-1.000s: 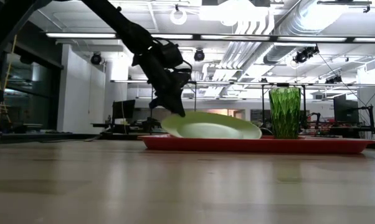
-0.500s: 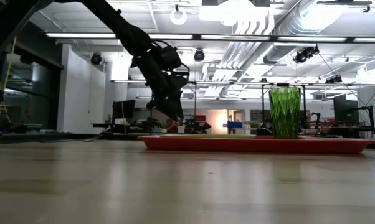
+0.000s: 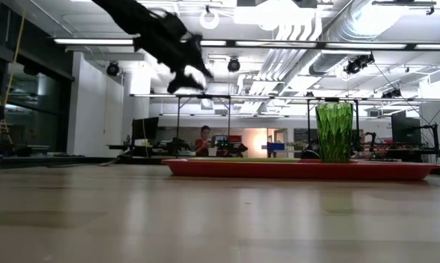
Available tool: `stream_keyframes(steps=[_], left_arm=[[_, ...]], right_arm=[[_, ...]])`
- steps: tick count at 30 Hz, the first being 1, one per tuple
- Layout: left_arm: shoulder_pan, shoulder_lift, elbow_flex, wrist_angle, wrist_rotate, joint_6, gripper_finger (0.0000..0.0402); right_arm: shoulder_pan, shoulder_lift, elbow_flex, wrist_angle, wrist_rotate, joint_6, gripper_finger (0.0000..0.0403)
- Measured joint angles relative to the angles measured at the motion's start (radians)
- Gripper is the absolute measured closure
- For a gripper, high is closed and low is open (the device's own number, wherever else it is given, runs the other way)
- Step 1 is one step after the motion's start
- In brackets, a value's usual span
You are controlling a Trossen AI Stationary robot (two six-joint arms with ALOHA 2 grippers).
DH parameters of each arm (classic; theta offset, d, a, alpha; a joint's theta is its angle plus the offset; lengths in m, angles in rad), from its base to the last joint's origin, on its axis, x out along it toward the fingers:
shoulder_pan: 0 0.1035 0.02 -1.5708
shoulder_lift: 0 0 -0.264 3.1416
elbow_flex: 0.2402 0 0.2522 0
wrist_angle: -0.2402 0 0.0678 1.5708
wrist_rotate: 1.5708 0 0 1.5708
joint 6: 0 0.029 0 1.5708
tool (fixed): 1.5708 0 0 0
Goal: Pick and place plate/cup/fork/spoon on tray
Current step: Put the orange fork at the bottom of the green cup on the red tray
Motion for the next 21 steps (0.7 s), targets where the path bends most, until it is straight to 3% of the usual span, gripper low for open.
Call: stream_keyframes(steps=[5, 9, 13, 18, 21], left_arm=[[-0.060, -0.205, -0.260, 0.354, 0.052, -0.198, 0.0202], [-0.135, -0.355, -0.501, 0.759, -0.015, -0.391, 0.0202], [-0.197, -0.435, -0.643, 1.077, -0.081, -0.430, 0.0202], [-0.226, -0.475, -0.669, 1.167, -0.103, -0.430, 0.0202], [-0.231, -0.480, -0.669, 1.168, -0.105, -0.422, 0.0202]], right_arm=[[0.000, -0.001, 0.000, -0.075, -0.072, 0.018, 0.0249], [0.001, -0.001, 0.000, -0.235, -0.125, 0.137, 0.0249], [0.037, 0.005, 0.000, -0.496, -0.125, 0.302, 0.0249], [0.192, 0.017, -0.055, -0.767, -0.084, 0.575, 0.0249], [0.330, 0.017, -0.163, -0.809, -0.102, 0.814, 0.0249]])
